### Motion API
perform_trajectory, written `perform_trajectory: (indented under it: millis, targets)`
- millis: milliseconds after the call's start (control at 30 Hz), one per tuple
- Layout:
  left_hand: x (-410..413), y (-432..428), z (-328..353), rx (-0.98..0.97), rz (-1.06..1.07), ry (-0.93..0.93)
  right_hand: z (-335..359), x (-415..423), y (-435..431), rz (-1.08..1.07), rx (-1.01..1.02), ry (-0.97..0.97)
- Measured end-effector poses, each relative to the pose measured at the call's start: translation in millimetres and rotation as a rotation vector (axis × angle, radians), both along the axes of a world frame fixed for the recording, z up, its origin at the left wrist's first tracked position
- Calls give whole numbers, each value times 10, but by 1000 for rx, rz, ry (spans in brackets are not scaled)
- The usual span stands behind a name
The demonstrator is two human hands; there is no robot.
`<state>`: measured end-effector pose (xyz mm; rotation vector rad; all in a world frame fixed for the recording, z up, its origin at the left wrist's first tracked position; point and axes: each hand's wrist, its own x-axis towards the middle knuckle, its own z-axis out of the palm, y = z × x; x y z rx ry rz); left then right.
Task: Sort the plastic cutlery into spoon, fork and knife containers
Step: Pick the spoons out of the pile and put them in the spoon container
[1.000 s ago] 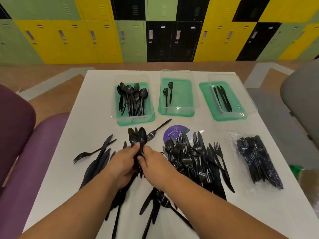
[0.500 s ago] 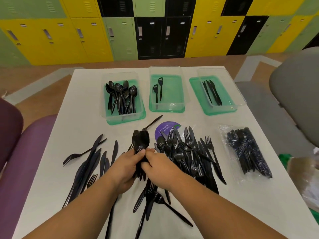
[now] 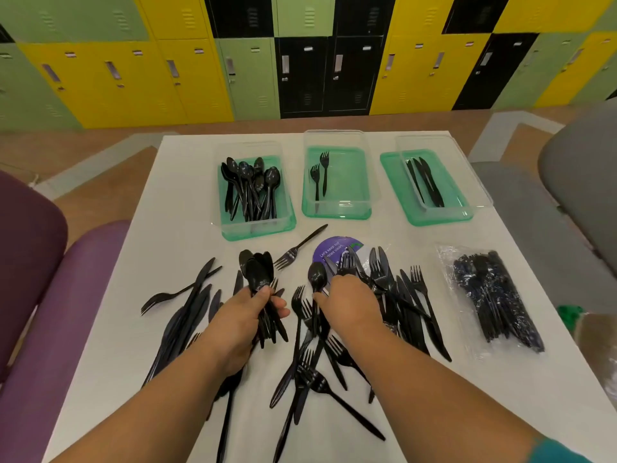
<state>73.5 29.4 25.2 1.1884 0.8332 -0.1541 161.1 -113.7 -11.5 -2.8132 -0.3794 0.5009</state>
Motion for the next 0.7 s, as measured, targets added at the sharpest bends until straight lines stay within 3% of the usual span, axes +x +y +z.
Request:
perform_trajectory:
  millis: [300,700]
  targets:
    - [-38,89,-74,13,-5,28,49,31,167,34,-90,-70]
    - [-59,135,-89,14,-19,59,64,68,213,-39,-83,113]
